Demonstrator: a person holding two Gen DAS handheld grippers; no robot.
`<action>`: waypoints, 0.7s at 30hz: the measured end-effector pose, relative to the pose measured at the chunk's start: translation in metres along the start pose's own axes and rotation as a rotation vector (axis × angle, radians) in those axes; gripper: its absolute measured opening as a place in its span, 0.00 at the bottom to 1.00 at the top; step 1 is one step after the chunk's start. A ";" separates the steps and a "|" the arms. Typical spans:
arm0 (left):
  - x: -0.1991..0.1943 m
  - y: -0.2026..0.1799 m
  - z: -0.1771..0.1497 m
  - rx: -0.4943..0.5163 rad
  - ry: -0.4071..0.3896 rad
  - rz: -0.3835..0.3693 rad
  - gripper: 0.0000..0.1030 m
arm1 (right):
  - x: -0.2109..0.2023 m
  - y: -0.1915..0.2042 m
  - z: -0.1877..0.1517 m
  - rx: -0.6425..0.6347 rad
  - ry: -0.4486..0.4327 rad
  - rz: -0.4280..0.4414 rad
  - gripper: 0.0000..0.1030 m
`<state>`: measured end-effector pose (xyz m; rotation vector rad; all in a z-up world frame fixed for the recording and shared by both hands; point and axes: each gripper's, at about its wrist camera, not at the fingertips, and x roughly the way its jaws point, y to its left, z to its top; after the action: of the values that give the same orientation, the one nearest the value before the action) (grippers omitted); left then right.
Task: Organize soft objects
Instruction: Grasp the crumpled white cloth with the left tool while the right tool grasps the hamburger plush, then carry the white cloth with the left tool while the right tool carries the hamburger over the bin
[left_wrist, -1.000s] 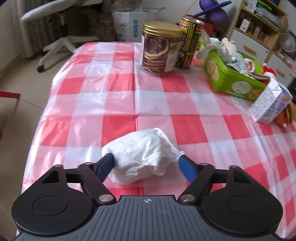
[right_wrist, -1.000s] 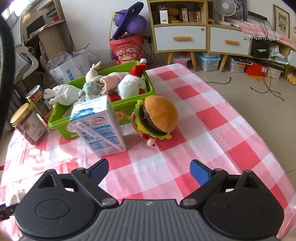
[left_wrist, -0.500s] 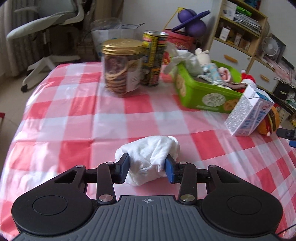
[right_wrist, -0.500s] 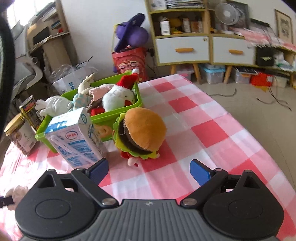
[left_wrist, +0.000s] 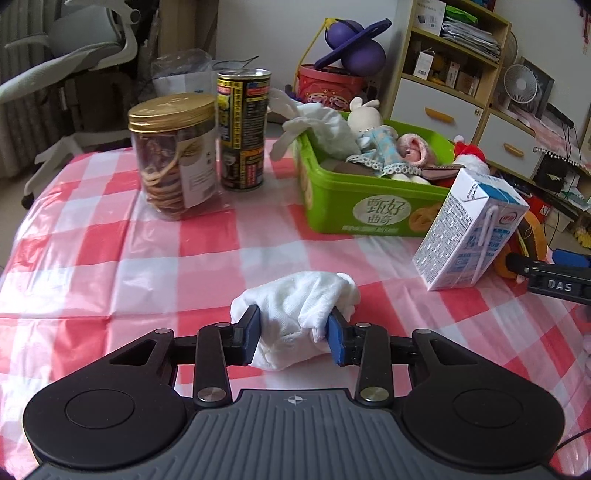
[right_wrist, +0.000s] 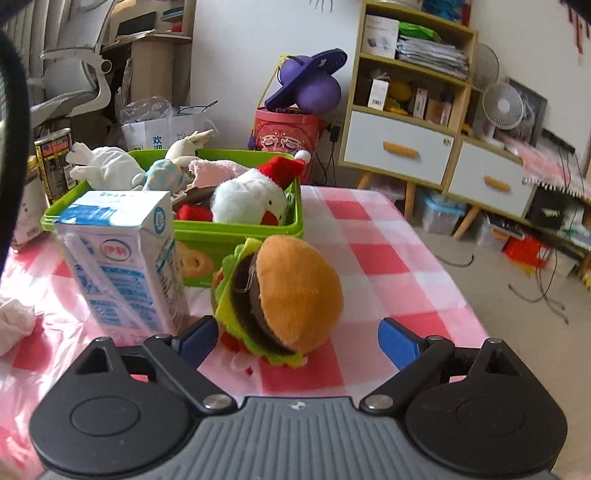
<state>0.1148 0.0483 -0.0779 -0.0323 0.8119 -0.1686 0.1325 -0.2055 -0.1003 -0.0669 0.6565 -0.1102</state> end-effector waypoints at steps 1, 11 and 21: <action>0.001 -0.002 0.001 -0.002 -0.002 0.001 0.35 | 0.003 0.001 0.001 -0.005 0.002 0.002 0.76; 0.003 -0.019 0.009 -0.031 -0.020 -0.019 0.24 | 0.009 -0.008 0.004 0.027 0.031 0.082 0.40; -0.024 -0.022 0.038 -0.088 -0.143 -0.022 0.22 | -0.005 -0.056 0.011 0.202 0.063 0.185 0.34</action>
<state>0.1234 0.0287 -0.0324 -0.1349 0.6761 -0.1497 0.1302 -0.2598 -0.0832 0.1919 0.7084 -0.0002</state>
